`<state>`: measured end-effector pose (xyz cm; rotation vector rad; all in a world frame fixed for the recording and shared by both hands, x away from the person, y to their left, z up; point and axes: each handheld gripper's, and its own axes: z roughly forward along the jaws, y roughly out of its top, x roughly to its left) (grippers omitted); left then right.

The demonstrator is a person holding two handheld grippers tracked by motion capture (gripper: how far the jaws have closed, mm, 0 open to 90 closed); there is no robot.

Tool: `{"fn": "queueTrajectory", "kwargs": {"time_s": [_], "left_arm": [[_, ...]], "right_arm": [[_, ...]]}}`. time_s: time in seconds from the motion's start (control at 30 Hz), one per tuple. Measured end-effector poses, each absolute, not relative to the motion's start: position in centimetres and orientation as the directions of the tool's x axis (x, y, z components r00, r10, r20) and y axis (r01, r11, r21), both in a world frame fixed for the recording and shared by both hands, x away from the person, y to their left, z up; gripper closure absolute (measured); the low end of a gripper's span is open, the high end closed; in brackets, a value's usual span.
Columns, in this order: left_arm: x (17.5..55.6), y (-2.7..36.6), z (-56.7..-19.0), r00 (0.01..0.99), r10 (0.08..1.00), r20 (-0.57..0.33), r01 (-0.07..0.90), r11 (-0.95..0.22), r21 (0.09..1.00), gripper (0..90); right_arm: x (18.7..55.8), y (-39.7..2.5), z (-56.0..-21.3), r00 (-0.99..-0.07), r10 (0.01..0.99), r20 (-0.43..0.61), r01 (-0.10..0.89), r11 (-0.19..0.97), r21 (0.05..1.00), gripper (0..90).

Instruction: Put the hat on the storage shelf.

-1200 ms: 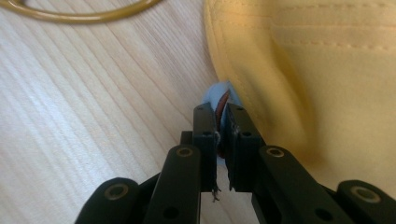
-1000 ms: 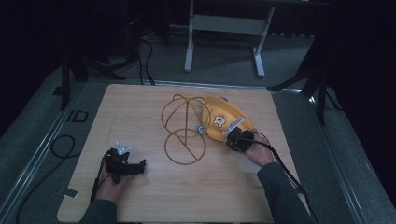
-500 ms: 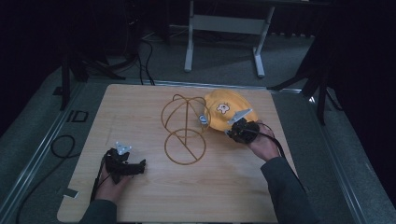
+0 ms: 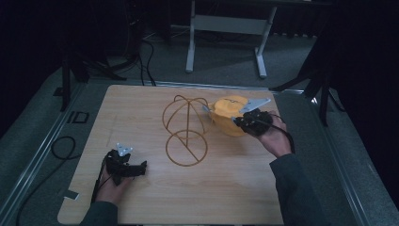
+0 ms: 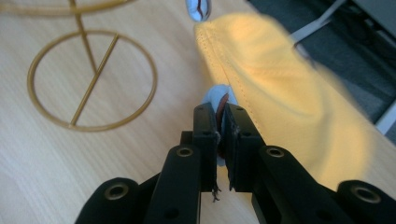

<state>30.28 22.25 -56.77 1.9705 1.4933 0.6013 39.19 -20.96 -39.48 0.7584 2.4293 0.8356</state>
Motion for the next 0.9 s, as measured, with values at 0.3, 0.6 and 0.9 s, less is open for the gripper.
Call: {"fn": "queueTrajectory", "kwargs": {"time_s": [0.3,0.6,0.9], "left_arm": [[30.3,22.2,-56.8,0.269,0.963,0.004,0.698,-0.198,0.688,0.2],[30.3,22.2,-56.8,0.269,0.963,0.004,0.697,-0.198,0.689,0.2],[30.3,22.2,-56.8,0.269,0.963,0.004,0.697,-0.197,0.689,0.2]], "right_arm": [[38.3,-22.1,-38.3,-0.764,0.605,-0.223,0.354,0.683,0.639,77.2],[39.3,-21.3,-38.9,-0.778,0.577,-0.246,0.378,0.745,0.55,72.9],[40.8,-21.1,-39.3,-0.782,0.549,-0.294,0.373,0.791,0.485,69.2]]}}
